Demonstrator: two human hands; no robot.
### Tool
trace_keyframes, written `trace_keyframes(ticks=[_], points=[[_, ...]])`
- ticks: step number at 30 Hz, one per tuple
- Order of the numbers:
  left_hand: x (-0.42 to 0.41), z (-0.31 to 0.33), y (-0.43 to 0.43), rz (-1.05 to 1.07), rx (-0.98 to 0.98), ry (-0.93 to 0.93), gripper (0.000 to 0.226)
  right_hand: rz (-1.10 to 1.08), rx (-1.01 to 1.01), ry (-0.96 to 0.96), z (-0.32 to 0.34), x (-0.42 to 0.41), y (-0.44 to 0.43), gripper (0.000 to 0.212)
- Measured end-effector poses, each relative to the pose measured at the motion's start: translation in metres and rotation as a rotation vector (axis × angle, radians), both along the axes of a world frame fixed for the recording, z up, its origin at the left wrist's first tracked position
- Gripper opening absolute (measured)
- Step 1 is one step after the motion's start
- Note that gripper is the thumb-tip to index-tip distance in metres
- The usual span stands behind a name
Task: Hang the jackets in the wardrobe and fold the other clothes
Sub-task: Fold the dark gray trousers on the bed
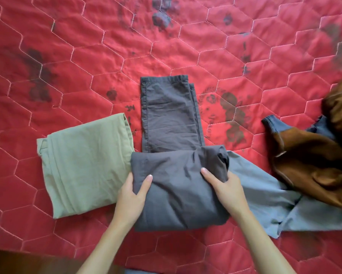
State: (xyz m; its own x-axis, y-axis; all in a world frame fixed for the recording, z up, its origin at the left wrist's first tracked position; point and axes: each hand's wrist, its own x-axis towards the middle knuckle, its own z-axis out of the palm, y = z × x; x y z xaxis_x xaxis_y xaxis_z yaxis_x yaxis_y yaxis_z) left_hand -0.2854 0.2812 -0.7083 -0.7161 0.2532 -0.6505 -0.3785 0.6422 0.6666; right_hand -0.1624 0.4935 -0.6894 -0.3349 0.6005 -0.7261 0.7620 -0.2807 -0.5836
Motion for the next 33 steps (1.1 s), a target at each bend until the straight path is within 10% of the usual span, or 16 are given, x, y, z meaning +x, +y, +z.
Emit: trace_keyframes(ticks=[7, 15, 19, 23, 28, 33], points=[[0.049, 0.014, -0.017, 0.109, 0.067, -0.165, 0.088, -0.108, -0.2, 0.069, -0.002, 0.027, -0.001, 0.058], [0.085, -0.001, -0.05, 0.075, -0.096, -0.201, 0.095, 0.206, -0.535, 0.037, 0.003, 0.096, -0.01, 0.073], [0.092, 0.0, -0.043, 0.275, -0.157, -0.222, 0.079, 0.235, -0.424, 0.031, 0.01, 0.097, -0.03, 0.074], [0.104, 0.001, -0.04, 0.206, -0.328, -0.258, 0.059, 0.073, -0.136, -0.145, 0.009, 0.1, -0.057, 0.021], [0.104, -0.006, -0.034, 0.081, -0.524, -0.092, 0.059, 0.066, -0.06, -0.282, -0.014, 0.102, -0.075, 0.042], [0.078, 0.015, -0.036, 0.003, -0.401, -0.481, 0.074, 0.117, -0.011, -0.185, 0.013, 0.098, -0.044, 0.089]])
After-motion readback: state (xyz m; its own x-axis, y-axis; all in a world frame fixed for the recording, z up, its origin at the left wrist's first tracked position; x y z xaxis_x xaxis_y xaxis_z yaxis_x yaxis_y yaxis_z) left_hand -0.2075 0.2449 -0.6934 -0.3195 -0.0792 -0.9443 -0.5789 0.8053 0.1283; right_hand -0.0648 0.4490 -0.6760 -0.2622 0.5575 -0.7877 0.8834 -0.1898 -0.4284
